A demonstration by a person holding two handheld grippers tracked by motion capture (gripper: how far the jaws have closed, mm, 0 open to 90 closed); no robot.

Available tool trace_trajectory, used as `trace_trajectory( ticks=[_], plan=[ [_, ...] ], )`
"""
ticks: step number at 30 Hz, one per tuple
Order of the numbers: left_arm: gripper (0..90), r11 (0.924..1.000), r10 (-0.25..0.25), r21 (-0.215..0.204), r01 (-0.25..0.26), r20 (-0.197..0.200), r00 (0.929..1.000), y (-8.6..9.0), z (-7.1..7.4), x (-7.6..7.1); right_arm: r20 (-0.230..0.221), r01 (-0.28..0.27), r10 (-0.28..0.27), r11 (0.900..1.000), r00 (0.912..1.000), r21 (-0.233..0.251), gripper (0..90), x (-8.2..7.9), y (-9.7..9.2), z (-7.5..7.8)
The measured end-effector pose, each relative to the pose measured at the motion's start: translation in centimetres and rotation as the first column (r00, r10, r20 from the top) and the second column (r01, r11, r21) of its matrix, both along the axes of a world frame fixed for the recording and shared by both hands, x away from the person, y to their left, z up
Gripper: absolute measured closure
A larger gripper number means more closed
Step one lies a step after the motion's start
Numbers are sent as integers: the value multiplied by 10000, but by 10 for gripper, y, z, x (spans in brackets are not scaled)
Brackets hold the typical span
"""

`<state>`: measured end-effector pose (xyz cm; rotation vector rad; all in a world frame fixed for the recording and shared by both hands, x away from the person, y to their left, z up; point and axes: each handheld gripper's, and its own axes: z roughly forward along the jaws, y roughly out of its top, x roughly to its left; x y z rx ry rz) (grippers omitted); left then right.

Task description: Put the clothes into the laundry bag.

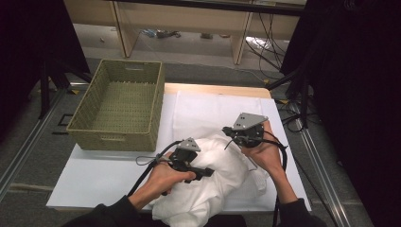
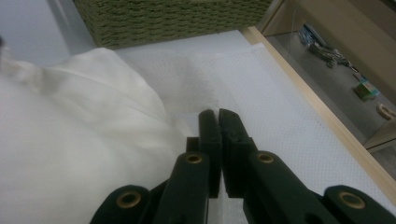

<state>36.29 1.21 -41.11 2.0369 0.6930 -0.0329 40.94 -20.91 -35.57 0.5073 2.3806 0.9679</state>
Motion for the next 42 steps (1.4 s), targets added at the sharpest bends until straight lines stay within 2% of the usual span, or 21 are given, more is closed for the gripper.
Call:
trace_trajectory(
  ticks=[1,7,9,11,14,18,20,23,25,26,28,31,32,33,34,35,36,38,39,41,42],
  plan=[
    [687,9978,536,-380,-550,-366,9979,-3,-2,9,-87,58,-58,10000,9999,0,895,-3,0,1],
    [662,9881,1381,-676,-1384,-94,9904,-7,-3,28,-53,-154,153,9999,9999,-54,896,-9,1,3],
    [605,9882,1464,-406,-1479,-388,9885,-16,-15,36,-1,-164,164,9997,9999,-158,896,-10,3,4],
    [565,9789,1885,-570,-1960,-1167,9751,-30,-36,46,-92,-297,295,9993,9995,-209,896,-16,7,3],
    [530,9787,1861,-662,-1945,-1152,9758,-35,-39,50,7,-422,423,9987,9991,-282,896,-23,7,8],
    [426,9881,1257,-744,-1347,-1144,9854,-22,-30,42,6,-505,505,9981,9987,-366,895,-31,6,7],
    [286,9849,1288,-1007,-1405,-1151,9850,-12,-21,35,-81,-440,438,9983,9990,-369,895,-32,2,4],
    [227,9874,1060,-1089,-1150,-851,9907,11,-3,25,-174,-336,330,9989,9993,-340,895,-30,-2,0],
    [200,9929,1094,-479,-1087,111,9939,32,8,18,-161,-265,260,9992,9995,-287,895,-29,-3,0],
    [192,9931,1168,-3,-1171,743,9904,40,9,17,-136,-293,289,9991,9995,-301,895,-29,-3,0],
    [173,9877,1443,441,-1500,1124,9831,53,6,21,-154,-317,313,9990,9994,-313,895,-29,-3,0],
    [152,9792,1773,793,-1867,1126,9777,62,-3,30,-148,-321,316,9991,9994,-291,894,-28,-1,0],
    [163,9761,1844,1061,-1895,567,9812,61,-15,41,-176,-360,355,9989,9992,-285,894,-28,0,-1],
    [174,9761,1844,1061,-1895,567,9812,61,-15,41,-176,-360,355,9989,9992,-285,894,-28,0,-1],
    [202,9831,1672,752,-1670,34,9859,55,-27,46,-205,-396,390,9988,9990,-302,894,-27,1,-2],
    [222,9831,1672,752,-1670,34,9859,55,-27,46,-205,-396,390,9988,9990,-302,894,-27,1,-2],
    [247,9921,1234,238,-1231,-157,9922,47,-36,52,-210,-388,382,9988,9991,-288,894,-26,2,-2],
    [267,9920,1030,-730,-1032,-71,9947,38,-43,58,-219,-401,394,9987,9990,-306,894,-26,2,-3],
    [308,9920,1030,-730,-1032,-71,9947,38,-43,58,-219,-401,394,9987,9990,-306,894,-26,2,-3],
    [553,9918,816,-988,-806,56,9967,28,-44,56,-213,-390,383,9987,9990,-321,894,-25,2,-3],
    [632,9981,-94,-594,140,772,9970,12,-39,45,-141,-357,353,9989,9993,-294,894,-25,3,-3]
  ],
)
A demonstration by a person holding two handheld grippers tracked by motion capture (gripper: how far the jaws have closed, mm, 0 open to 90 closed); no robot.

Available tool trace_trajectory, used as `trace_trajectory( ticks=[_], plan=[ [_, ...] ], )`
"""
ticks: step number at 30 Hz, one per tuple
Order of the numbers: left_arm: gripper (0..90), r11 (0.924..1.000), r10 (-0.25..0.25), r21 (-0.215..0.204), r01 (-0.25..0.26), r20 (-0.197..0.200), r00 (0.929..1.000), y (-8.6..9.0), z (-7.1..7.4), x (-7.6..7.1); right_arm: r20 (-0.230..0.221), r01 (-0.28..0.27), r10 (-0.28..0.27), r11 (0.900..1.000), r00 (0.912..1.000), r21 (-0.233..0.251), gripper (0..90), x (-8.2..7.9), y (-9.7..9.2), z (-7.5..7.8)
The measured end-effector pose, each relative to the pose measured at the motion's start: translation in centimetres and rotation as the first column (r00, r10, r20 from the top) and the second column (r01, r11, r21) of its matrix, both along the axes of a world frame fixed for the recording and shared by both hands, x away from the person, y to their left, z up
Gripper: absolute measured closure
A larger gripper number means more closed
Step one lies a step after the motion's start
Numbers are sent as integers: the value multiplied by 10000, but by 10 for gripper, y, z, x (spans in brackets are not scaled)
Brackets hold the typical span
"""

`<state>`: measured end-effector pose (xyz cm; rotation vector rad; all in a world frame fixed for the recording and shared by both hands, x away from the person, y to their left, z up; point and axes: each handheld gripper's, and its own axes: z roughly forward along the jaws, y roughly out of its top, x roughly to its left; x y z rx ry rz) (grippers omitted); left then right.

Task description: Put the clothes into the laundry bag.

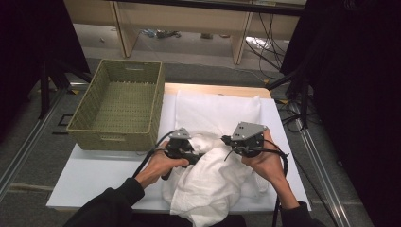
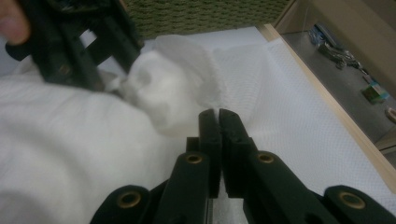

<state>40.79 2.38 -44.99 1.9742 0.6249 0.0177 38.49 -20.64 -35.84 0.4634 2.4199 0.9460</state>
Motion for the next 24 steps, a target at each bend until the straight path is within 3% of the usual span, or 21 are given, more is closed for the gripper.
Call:
trace_trajectory(
  ticks=[2,3,4,5,6,7,8,9,10,11,12,15,16,17,18,19,20,21,22,23,24],
  plan=[
    [734,9982,-594,84,592,361,9976,-16,6,-11,10,35,-35,10000,10000,78,894,0,-1,1],
    [763,9982,-594,84,592,361,9976,-16,6,-11,83,29,-30,9999,10000,96,894,1,-1,1],
    [780,9946,-1027,-84,1033,557,9932,-30,10,-14,124,24,-26,9999,9999,152,895,1,-1,2],
    [795,9946,-1027,-84,1033,557,9932,-30,10,-14,82,13,-15,9998,10000,182,895,1,0,4],
    [808,9971,-709,315,687,747,9947,-40,11,-8,92,-33,32,9998,10000,180,895,0,0,4],
    [814,9971,-709,315,687,747,9947,-40,11,-8,114,-113,111,9998,9999,140,895,-2,0,5],
    [817,9959,602,656,-627,394,9974,-44,5,5,128,-277,275,9995,9995,117,895,-3,1,6],
    [817,9959,602,656,-627,394,9974,-44,5,5,117,-194,193,9997,9997,136,896,-5,1,7],
    [816,9849,1374,1014,-1403,349,9899,-36,-3,25,155,-243,241,9996,9996,145,895,-6,1,9],
    [811,9849,1374,1014,-1403,349,9899,-36,-3,25,214,-259,256,9996,9994,142,895,-7,0,11],
    [793,9805,1846,752,-1817,-348,9822,-30,-6,37,181,-290,287,9995,9994,161,895,-8,0,12],
    [644,9851,1639,626,-1600,-616,9846,-26,-2,35,155,-266,264,9996,9995,130,895,-10,-2,12],
    [551,9876,1470,666,-1421,-754,9863,-21,7,24,110,-148,146,9997,9998,196,895,-8,-4,11],
    [488,9876,1470,666,-1421,-754,9863,-21,7,24,110,-148,146,9997,9998,196,895,-8,-4,11],
    [488,9878,1393,788,-1340,-658,9881,-15,15,16,139,-159,156,9996,9998,227,895,-7,-6,11],
    [414,9846,1470,1013,-1423,-401,9883,-13,19,11,59,-101,99,9996,9999,254,895,-7,-7,9],
    [295,9668,1547,2013,-1575,297,9875,-7,30,-4,47,-60,59,9997,10000,233,895,-6,-8,8],
    [272,9668,1547,2013,-1575,297,9875,-7,30,-4,47,-60,59,9997,10000,233,895,-6,-8,8],
    [270,9779,1283,1669,-1261,-26,9917,1,39,-17,60,-1,0,9998,10000,220,895,-5,-8,8],
    [244,9779,1283,1669,-1261,-26,9917,1,39,-17,60,-1,0,9998,10000,220,895,-5,-8,8],
    [244,9842,1169,1346,-1148,-75,9931,7,42,-26,75,9,-11,9998,10000,207,895,-5,-8,9]
  ],
)
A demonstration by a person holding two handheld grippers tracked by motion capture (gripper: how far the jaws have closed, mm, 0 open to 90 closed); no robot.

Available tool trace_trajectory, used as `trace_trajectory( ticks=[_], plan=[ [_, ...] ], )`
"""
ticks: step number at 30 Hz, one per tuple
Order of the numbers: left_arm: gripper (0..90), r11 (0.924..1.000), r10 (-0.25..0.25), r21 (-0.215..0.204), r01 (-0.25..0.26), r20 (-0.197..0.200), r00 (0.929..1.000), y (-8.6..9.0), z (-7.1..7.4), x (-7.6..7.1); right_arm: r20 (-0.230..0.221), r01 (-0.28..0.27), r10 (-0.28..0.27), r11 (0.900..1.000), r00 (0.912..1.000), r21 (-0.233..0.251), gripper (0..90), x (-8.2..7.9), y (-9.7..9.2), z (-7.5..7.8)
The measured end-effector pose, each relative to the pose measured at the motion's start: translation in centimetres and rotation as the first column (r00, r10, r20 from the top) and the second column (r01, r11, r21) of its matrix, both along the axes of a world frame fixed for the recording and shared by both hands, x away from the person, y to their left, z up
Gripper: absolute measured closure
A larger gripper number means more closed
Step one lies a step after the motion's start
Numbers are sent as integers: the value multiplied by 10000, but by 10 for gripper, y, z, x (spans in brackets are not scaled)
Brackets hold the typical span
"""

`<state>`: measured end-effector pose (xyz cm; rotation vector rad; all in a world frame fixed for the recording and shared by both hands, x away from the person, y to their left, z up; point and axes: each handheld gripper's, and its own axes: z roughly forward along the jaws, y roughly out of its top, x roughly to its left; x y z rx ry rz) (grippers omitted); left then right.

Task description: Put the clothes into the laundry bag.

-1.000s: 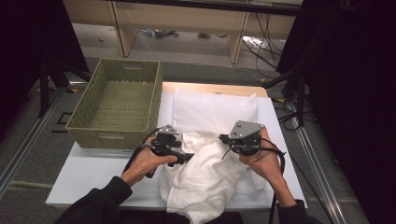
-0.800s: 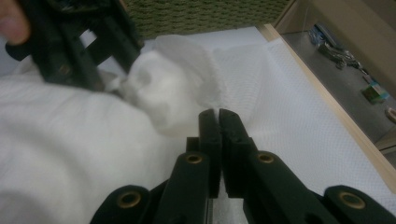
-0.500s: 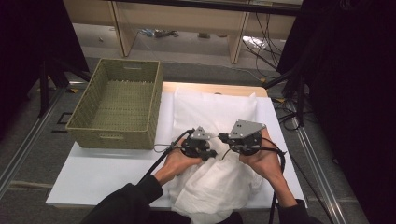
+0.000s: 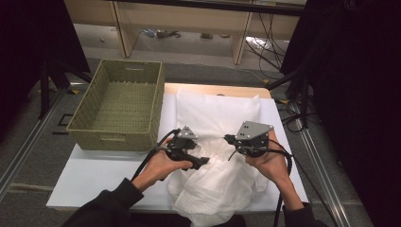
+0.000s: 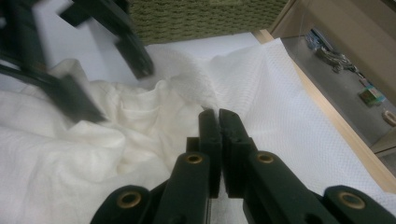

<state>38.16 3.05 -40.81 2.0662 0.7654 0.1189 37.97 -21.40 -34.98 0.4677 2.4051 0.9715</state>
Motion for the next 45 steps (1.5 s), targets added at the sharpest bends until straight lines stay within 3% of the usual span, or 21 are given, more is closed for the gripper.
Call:
trace_trajectory(
  ticks=[3,4,6,7,8,11,12,15,16,17,18,23,24,28,31,32,34,35,36,41,45],
  plan=[
    [141,9990,-434,-55,433,-263,9987,5,0,-15,59,-5,5,10000,10000,-21,895,0,-1,2],
    [161,9854,-1696,-269,1683,-545,9840,1,-8,-24,78,7,-7,10000,10000,-28,895,1,0,2],
    [155,9804,-1969,-151,1965,-335,9798,-8,-20,-29,57,-31,31,10000,10000,-78,895,0,0,1],
    [145,9804,-1969,-151,1965,-335,9798,-8,-20,-29,57,-31,31,10000,10000,-78,895,0,0,1],
    [144,9824,-1787,498,1798,-254,9836,-21,-32,-26,20,-36,36,10000,10000,-85,895,1,1,0],
    [37,9797,-1980,260,1989,-351,9796,-34,-42,-21,-102,25,-25,10000,9999,-85,895,0,2,-1],
    [33,9855,-1628,385,1650,-553,9851,-47,-43,-16,-78,-22,21,9999,10000,-99,895,0,2,-2],
    [433,9769,-2027,638,2039,-245,9789,-54,-40,-10,-11,-58,58,9999,10000,-107,895,2,1,-1],
    [433,9755,-2094,640,2107,-260,9775,-56,-40,-8,21,-41,41,9999,10000,-142,895,2,1,-1],
    [582,9763,-2068,604,2080,-248,9781,-58,-39,-7,3,-50,51,9999,10000,-102,895,2,1,-1],
    [689,9838,-1710,559,1703,86,9852,-58,-36,-5,-69,-88,87,9999,9999,-117,895,0,-1,0],
    [725,9988,-396,311,376,665,9970,-43,-16,7,89,-43,43,10000,10000,8,895,-2,-4,6],
    [739,9988,472,-145,-459,1088,9929,-37,-4,13,181,-52,52,10000,9998,44,896,-4,-4,10],
    [740,9962,795,-462,-742,1251,9890,-35,10,19,321,-94,89,9999,9994,145,896,-8,-2,17],
    [711,9942,1021,-468,-969,1257,9868,-51,0,22,334,-68,56,9994,9994,350,896,-10,-4,23],
    [683,9957,896,-326,-872,823,9926,-65,-20,31,285,-9,0,9995,9996,309,896,-10,-3,22],
    [609,9967,786,-226,-774,603,9951,-67,-29,37,147,-22,19,9998,9999,188,896,-7,-4,15],
    [609,9917,1181,-527,-1169,206,9928,-70,-38,41,147,-22,19,9998,9999,188,896,-7,-4,15],
    [558,9885,1353,-718,-1330,284,9904,-69,-40,40,-44,59,-58,9999,10000,141,896,-4,-7,8],
    [285,9936,867,-724,-866,-15,9962,-49,-22,31,-202,168,-164,9997,9997,190,895,-3,-13,4],
    [209,9926,745,-1016,-662,799,9940,-16,-3,7,-144,179,-176,9996,9997,225,895,-2,-14,5]
  ],
)
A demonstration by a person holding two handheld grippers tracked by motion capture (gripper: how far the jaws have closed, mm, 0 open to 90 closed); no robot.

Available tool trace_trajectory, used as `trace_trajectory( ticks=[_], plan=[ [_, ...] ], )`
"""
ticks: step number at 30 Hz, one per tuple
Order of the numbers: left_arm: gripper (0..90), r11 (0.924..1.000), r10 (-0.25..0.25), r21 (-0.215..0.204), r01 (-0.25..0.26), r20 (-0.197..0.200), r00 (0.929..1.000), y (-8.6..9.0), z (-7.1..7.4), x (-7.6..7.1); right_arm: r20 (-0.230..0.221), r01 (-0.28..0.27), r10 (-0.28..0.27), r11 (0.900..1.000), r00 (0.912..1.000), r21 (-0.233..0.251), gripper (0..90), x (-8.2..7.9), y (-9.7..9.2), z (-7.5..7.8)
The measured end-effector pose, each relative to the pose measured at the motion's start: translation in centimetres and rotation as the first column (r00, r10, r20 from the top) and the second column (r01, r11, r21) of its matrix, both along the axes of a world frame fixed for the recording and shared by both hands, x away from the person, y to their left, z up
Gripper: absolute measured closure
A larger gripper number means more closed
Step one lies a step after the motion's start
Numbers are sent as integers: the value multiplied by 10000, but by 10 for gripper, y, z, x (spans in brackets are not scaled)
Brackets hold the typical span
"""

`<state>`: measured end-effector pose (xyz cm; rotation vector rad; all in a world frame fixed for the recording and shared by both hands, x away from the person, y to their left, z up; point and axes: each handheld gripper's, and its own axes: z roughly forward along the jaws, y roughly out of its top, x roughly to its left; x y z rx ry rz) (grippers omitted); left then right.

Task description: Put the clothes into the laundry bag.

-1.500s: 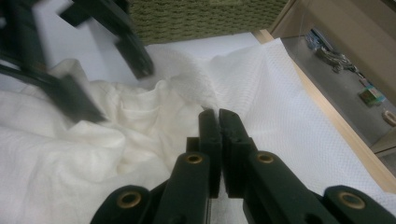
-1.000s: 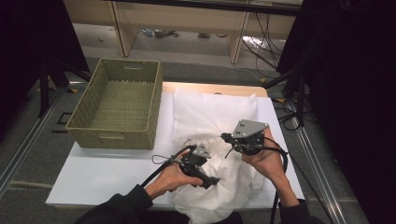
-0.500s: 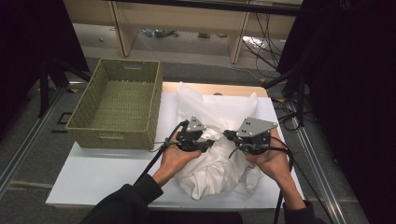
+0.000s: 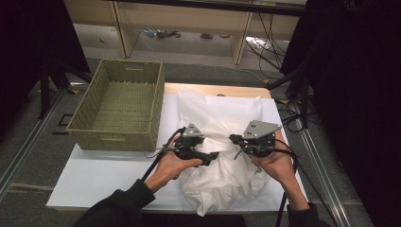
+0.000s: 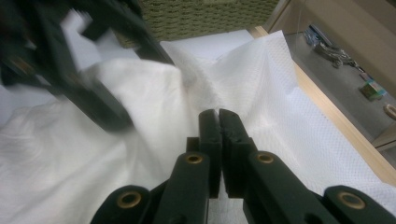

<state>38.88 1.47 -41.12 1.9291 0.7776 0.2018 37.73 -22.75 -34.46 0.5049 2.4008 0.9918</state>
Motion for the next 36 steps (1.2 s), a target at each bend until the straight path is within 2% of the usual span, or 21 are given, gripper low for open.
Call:
trace_trajectory(
  ticks=[1,3,5,6,8,9,10,11,13,15,18,21,22,23,24,27,28,29,32,33,36],
  plan=[
    [209,9999,49,143,-52,189,9998,11,1,-6,-21,24,-24,10000,10000,-17,895,-1,0,0],
    [192,9972,192,716,-197,76,9998,26,-1,-11,-17,82,-82,10000,10000,-24,895,-1,0,0],
    [170,9964,144,833,-125,-229,9996,36,-13,-8,55,45,-45,10000,10000,-18,895,-1,1,0],
    [170,9954,395,897,-332,-688,9969,36,-21,-5,-44,104,-104,9999,9999,-10,895,-2,2,0],
    [164,9965,95,831,4,-1179,9930,33,-38,3,78,-66,66,9999,9999,-96,895,-1,4,0],
    [173,9977,-87,640,204,-1782,9840,21,-53,10,13,-59,59,9999,10000,-111,895,-1,6,0],
    [186,9975,-250,599,376,-1988,9797,16,-58,14,15,-102,102,9999,9999,-98,895,-1,6,-1],
    [294,9979,-342,462,448,-2085,9774,11,-59,14,-5,-143,142,9998,9999,-124,895,-1,7,-2],
    [469,9963,-704,352,782,-1849,9802,2,-55,11,-7,-182,182,9997,9998,-152,895,-1,8,-3],
    [730,9961,-841,-389,792,-1467,9856,-9,-47,5,-147,-274,273,9995,9995,-125,895,-2,10,-4],
    [752,9966,-821,-119,813,-1076,9908,-23,-39,1,-59,-417,416,9990,9991,-179,896,-4,13,-1],
    [775,9985,-384,347,417,-934,9949,-30,-38,16,-53,-467,466,9987,9989,-180,896,-7,14,1],
    [775,9994,335,-46,-340,-893,9954,-33,-41,24,-13,-396,396,9990,9992,-204,896,-8,13,2],
    [776,9925,1164,-243,-1198,-1123,9868,-32,-44,37,-20,-457,457,9988,9990,-162,896,-11,11,3],
    [774,9907,1238,-394,-1305,-1404,9823,-32,-46,44,-107,-457,456,9989,9989,-137,896,-13,10,3],
    [726,9896,1355,-269,-1415,-1588,9780,-32,-49,50,-191,-533,529,9984,9984,-205,896,-14,10,-1],
    [599,9896,1364,-215,-1422,-1726,9755,-29,-48,50,-340,-495,485,9984,9982,-276,896,-13,10,-7],
    [599,9909,1277,-203,-1332,-1740,9764,-28,-46,48,-340,-495,485,9984,9982,-276,896,-13,10,-7],
    [378,9965,732,508,-669,-1347,9882,-7,-36,32,-367,-469,460,9986,9983,-240,896,-10,7,-11],
    [288,9965,767,406,-724,-1176,9901,10,-30,21,-428,-360,351,9991,9985,-207,895,-10,6,-10],
    [222,9981,605,220,-579,-1395,9884,28,-29,11,-346,-384,376,9990,9987,-225,895,-9,6,-9]
  ],
)
